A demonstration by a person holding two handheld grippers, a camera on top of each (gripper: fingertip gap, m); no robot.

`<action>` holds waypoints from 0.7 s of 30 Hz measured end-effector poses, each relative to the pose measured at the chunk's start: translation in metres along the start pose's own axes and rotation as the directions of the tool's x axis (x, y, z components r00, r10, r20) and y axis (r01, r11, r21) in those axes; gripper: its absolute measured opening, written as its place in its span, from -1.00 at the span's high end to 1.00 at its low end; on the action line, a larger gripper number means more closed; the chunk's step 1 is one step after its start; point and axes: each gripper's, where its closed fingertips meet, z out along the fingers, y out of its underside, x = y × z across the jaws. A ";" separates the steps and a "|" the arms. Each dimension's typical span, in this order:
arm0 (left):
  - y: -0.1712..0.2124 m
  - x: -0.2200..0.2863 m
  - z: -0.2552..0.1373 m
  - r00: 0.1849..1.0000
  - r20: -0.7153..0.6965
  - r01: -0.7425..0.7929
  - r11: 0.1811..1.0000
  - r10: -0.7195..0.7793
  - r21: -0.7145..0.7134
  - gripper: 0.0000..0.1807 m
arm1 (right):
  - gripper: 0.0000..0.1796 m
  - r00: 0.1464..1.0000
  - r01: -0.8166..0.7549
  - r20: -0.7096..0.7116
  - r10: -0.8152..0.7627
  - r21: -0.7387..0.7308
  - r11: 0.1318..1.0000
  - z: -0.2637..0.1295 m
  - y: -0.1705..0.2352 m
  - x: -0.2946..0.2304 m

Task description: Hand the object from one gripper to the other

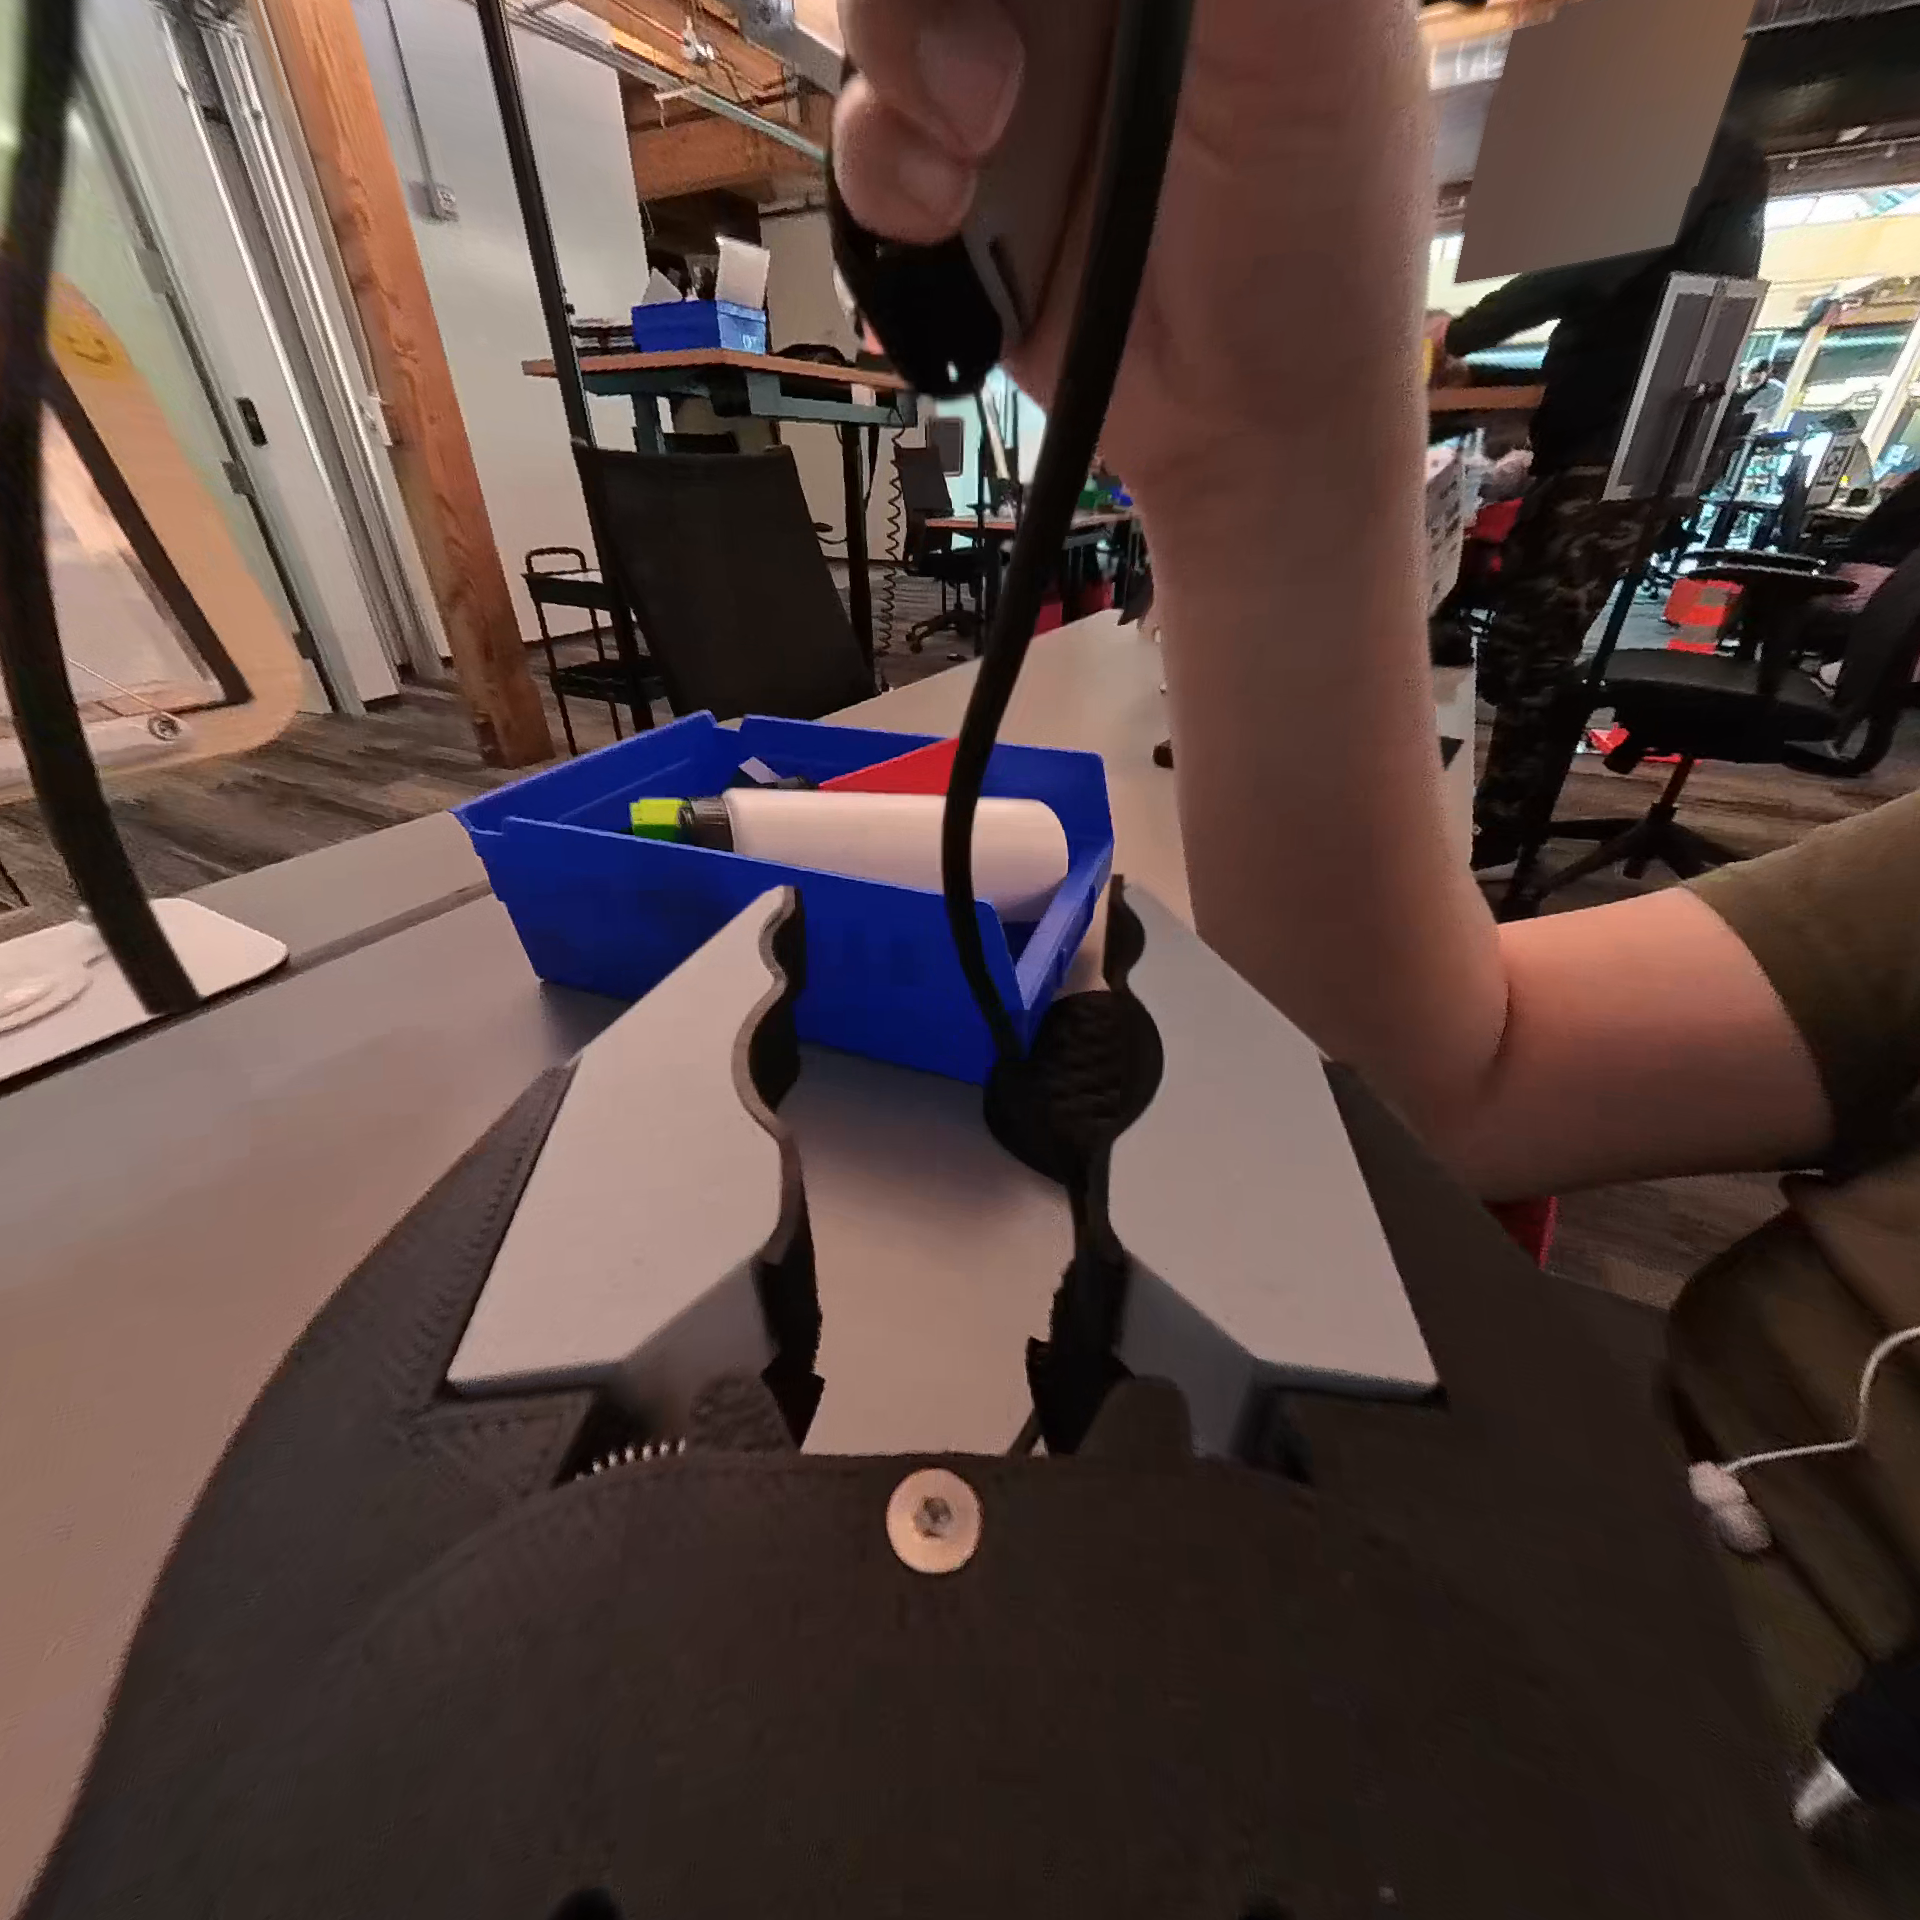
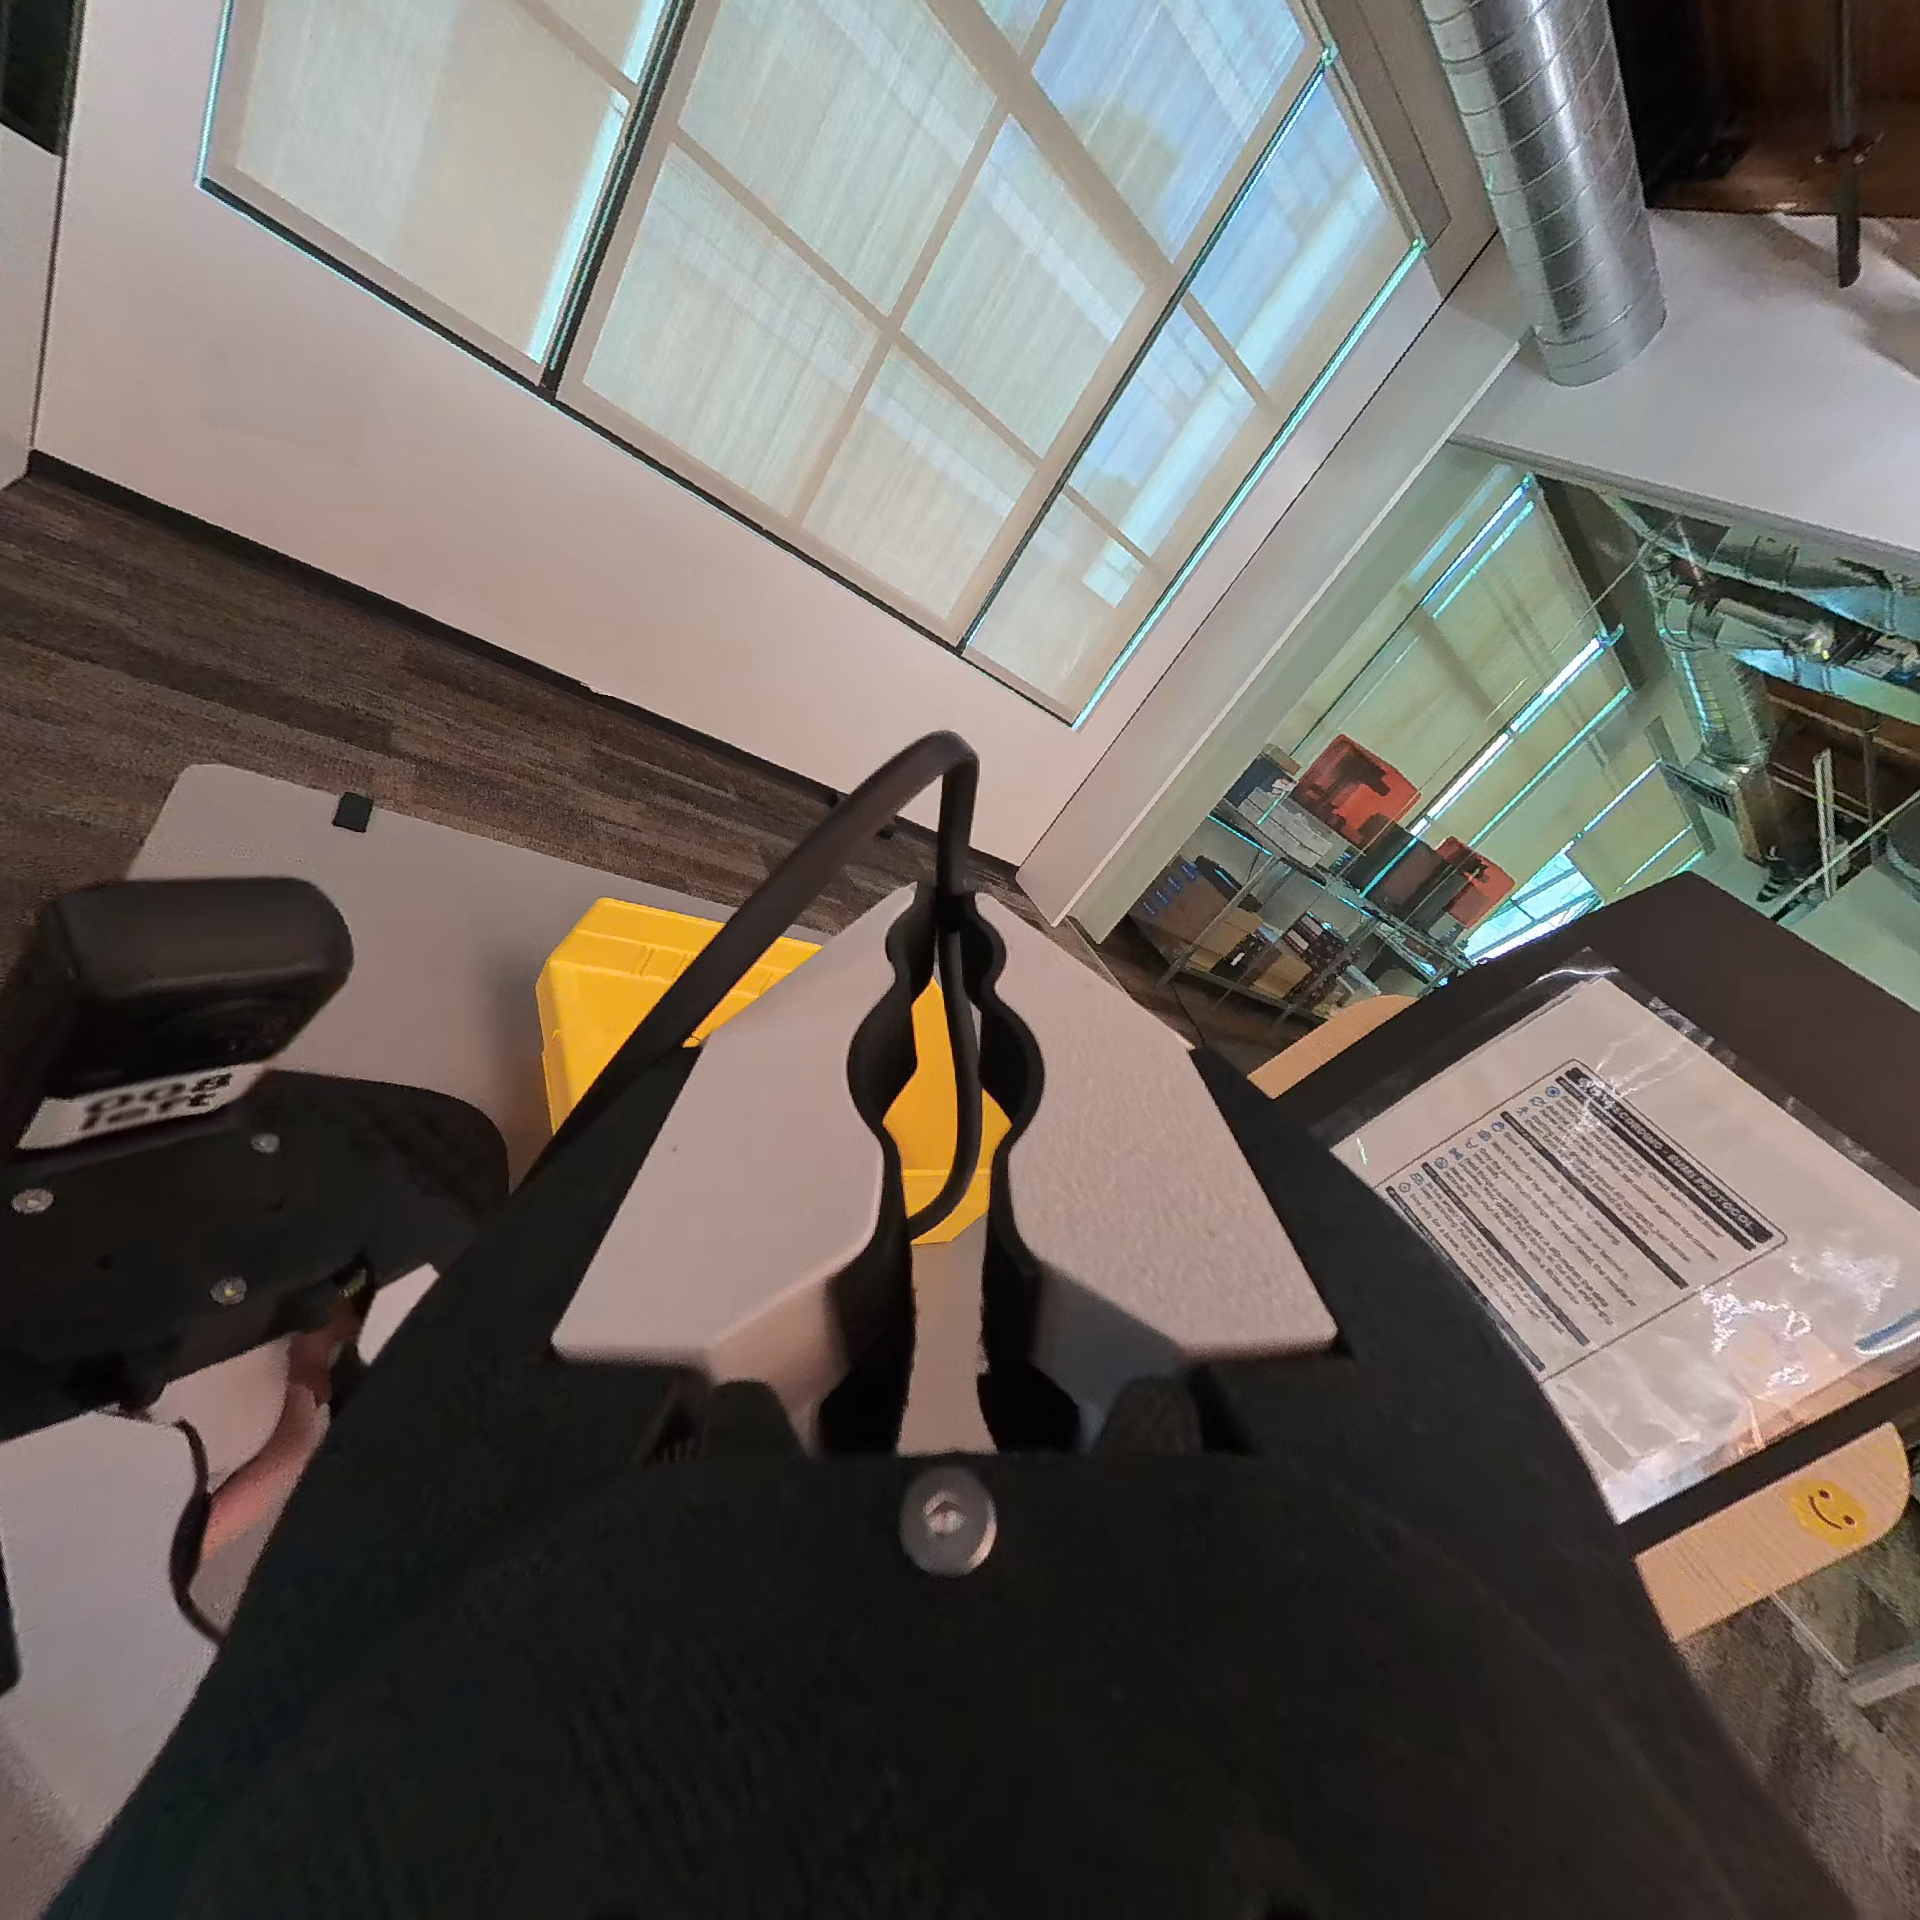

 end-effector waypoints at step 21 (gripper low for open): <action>0.008 -0.004 -0.002 1.000 -0.019 -0.007 0.997 0.005 -0.073 0.96 | 0.97 0.999 -0.038 -0.034 0.035 -0.091 0.995 0.001 0.032 0.028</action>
